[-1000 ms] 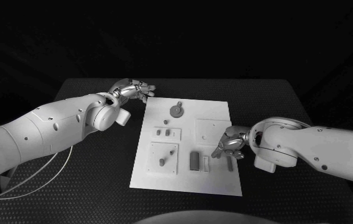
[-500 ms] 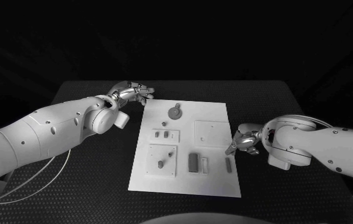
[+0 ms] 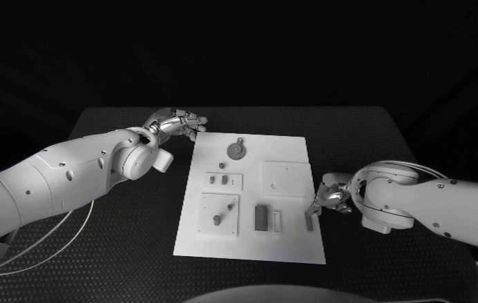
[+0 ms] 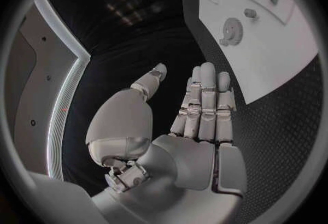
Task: Assemble the parts on the task board
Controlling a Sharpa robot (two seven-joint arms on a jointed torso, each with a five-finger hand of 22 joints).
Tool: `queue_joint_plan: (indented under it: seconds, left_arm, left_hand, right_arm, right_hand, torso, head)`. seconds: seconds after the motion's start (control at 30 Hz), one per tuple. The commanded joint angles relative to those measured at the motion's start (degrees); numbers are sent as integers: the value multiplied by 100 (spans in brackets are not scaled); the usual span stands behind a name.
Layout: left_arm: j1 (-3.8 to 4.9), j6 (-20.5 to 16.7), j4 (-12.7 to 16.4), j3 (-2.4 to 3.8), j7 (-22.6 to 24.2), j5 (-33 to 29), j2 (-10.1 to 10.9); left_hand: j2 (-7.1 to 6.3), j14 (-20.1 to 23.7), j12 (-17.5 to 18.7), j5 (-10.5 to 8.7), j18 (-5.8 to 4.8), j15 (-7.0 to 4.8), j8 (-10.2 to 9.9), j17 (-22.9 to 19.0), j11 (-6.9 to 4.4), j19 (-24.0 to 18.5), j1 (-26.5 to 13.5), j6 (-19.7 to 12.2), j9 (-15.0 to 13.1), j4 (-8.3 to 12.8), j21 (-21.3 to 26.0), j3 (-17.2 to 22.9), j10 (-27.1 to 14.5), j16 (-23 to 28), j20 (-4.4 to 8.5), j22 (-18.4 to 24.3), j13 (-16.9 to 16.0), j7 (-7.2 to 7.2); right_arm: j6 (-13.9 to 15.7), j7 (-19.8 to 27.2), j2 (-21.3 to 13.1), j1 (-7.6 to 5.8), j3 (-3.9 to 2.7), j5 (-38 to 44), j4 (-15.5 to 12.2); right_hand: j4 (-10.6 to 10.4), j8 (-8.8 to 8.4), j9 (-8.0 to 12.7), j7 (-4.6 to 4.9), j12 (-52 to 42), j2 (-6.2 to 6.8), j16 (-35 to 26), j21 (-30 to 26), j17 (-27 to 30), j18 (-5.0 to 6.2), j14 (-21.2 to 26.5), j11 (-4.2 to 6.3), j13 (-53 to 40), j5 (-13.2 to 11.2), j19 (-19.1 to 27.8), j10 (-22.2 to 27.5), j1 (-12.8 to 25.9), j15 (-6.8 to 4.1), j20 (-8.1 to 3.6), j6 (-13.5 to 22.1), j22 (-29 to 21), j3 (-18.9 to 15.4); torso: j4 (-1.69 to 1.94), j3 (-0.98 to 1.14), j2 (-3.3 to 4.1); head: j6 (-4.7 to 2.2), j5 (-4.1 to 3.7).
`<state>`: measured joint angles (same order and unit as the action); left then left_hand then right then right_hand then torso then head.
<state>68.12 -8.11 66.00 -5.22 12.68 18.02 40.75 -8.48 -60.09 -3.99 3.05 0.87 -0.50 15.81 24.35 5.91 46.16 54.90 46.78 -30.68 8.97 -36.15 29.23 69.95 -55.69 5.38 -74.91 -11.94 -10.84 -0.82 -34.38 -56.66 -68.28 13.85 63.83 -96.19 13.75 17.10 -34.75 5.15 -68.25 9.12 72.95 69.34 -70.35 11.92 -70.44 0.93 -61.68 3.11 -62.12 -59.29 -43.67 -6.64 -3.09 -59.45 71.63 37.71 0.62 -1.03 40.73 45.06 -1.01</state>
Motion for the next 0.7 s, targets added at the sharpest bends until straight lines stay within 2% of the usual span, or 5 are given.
queue_joint_plan:
  seconds: [0.03,0.3,0.43,0.6,0.7]
  left_arm:
    - [4,63,20,4,77,22,-4]
    - [4,76,21,4,74,22,-3]
    - [4,77,21,4,73,22,1]
    - [4,79,19,4,68,22,15]
    - [4,82,24,4,69,22,23]
  left_hand:
    - [4,2,-29,-24,55,11,25,10,-15,19,-52,-32,-9,-34,19,-11,-7,20,57,-60,-6,17]
    - [4,3,-28,-24,55,11,26,12,-15,19,-55,-34,-9,-38,20,-12,-9,20,57,-61,-6,17]
    - [4,3,-28,-24,56,11,27,13,-15,19,-55,-34,-9,-39,21,-11,-10,20,58,-62,-5,17]
    - [4,3,-27,-24,56,11,27,14,-14,19,-56,-36,-9,-41,21,-11,-12,20,58,-63,-5,17]
    - [4,4,-26,-24,56,12,28,14,-14,19,-56,-36,-9,-43,22,-11,-13,20,58,-64,-5,17]
  right_arm:
    - [-125,-51,29,98,3,140,12]
    - [-111,-47,131,179,6,69,3]
    - [-100,-48,230,336,20,70,46]
    - [-28,-50,353,433,21,284,88]
    - [0,-53,422,479,21,572,103]
  right_hand:
    - [-4,30,-9,10,-4,-24,5,19,18,308,-24,0,4,-34,-10,-24,62,13,-18,-5,-9,-37]
    - [-18,29,-13,11,3,-9,0,16,20,308,-20,-1,4,-34,-2,-19,100,14,-19,0,-14,-60]
    - [-20,29,-14,11,4,-8,2,16,17,308,-22,-1,4,-34,-1,-19,105,14,-20,0,-15,-62]
    - [-19,30,-16,8,5,-30,2,17,17,308,-24,1,2,-33,0,-19,96,12,-23,-1,-18,-55]
    - [2,30,-20,7,6,-60,1,19,17,308,-25,3,0,-33,1,-20,70,10,-28,2,-20,-45]
  torso:
    - [1,2,1]
    - [-4,-5,-1]
    - [6,-4,-1]
    - [8,4,4]
    - [8,0,2]
  head:
    - [19,10]
    - [42,7]
    - [50,14]
    - [69,30]
    - [85,41]
